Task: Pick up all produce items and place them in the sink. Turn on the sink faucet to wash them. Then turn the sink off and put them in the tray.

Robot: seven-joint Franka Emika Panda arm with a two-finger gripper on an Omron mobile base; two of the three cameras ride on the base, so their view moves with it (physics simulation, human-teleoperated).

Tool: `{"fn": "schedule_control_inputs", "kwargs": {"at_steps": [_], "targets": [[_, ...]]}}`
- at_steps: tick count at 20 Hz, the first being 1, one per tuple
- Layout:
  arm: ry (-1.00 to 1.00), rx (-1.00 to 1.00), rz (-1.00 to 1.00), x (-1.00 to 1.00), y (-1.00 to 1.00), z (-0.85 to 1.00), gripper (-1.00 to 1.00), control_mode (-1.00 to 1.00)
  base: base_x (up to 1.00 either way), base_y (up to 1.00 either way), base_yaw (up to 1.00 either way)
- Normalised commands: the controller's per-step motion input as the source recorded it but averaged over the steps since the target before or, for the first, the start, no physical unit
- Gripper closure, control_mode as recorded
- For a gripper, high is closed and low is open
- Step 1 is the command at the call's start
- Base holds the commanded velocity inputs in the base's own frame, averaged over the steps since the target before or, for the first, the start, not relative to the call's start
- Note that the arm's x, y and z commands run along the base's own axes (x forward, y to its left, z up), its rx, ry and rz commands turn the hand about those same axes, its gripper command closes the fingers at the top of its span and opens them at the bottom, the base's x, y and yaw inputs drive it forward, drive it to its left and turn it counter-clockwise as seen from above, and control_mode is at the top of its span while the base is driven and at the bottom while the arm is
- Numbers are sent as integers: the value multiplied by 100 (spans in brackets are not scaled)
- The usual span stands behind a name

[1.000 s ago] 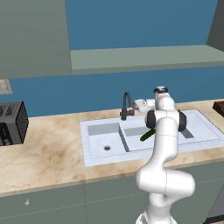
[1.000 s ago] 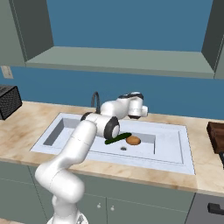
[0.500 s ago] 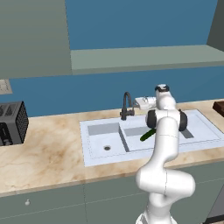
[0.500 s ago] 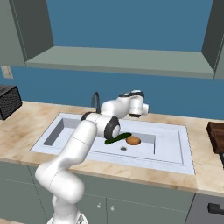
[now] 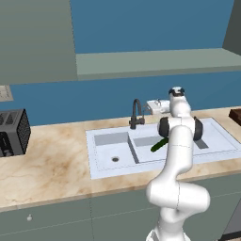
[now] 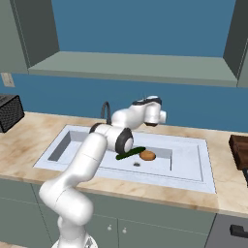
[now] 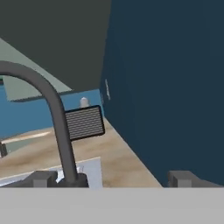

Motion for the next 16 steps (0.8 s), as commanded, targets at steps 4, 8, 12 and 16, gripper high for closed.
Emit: {"fn": "schedule_control_inputs", "kwargs": {"at_steps": [4, 8, 12, 16], "targets": [[-7, -2, 1, 2, -15, 57, -100, -100, 0, 0, 0], [-9, -1, 0, -10, -16, 27, -100, -100, 0, 0, 0], [-14, 0, 0, -56, -18, 0, -100, -100, 0, 0, 0], [-14, 0, -1, -68, -7, 3, -100, -100, 0, 0, 0]]}}
